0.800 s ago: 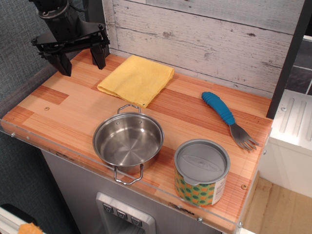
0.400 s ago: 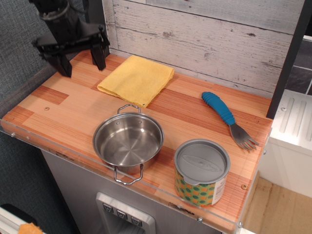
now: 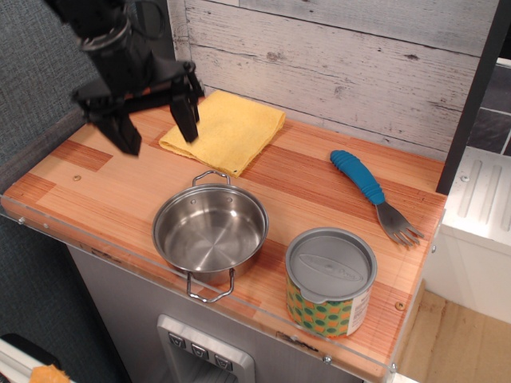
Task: PICK UP THE VESSEL KEEP NEAR TO THE YELLOW TOWEL
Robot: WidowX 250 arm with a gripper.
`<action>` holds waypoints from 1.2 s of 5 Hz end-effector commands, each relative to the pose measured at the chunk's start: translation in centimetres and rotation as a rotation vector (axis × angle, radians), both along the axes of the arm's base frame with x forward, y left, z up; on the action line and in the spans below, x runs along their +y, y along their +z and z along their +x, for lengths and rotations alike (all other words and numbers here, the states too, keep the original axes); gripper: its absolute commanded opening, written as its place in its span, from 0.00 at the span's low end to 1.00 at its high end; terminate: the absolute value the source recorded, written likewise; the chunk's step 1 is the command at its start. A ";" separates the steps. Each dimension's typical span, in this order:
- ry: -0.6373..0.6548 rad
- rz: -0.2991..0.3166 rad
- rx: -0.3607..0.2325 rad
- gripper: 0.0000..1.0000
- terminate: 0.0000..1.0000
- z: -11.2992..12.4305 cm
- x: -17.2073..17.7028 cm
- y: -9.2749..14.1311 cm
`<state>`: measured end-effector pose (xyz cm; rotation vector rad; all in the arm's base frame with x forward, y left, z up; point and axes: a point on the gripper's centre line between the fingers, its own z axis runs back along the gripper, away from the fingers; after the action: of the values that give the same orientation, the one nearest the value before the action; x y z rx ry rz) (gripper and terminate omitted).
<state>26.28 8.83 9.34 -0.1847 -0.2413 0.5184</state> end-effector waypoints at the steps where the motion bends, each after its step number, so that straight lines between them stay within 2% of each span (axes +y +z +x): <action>1: -0.143 0.067 0.063 1.00 0.00 -2.1 -2.4 -0.9; 3: -0.157 0.161 0.161 1.00 0.00 -3.0 -2.0 -3.5; 4: -0.164 0.180 0.158 1.00 0.00 -3.1 -1.8 -4.9; 6: -0.174 0.165 0.129 1.00 0.00 -2.9 -1.5 -7.7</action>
<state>23.29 6.83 0.91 -0.0145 -0.1194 0.3353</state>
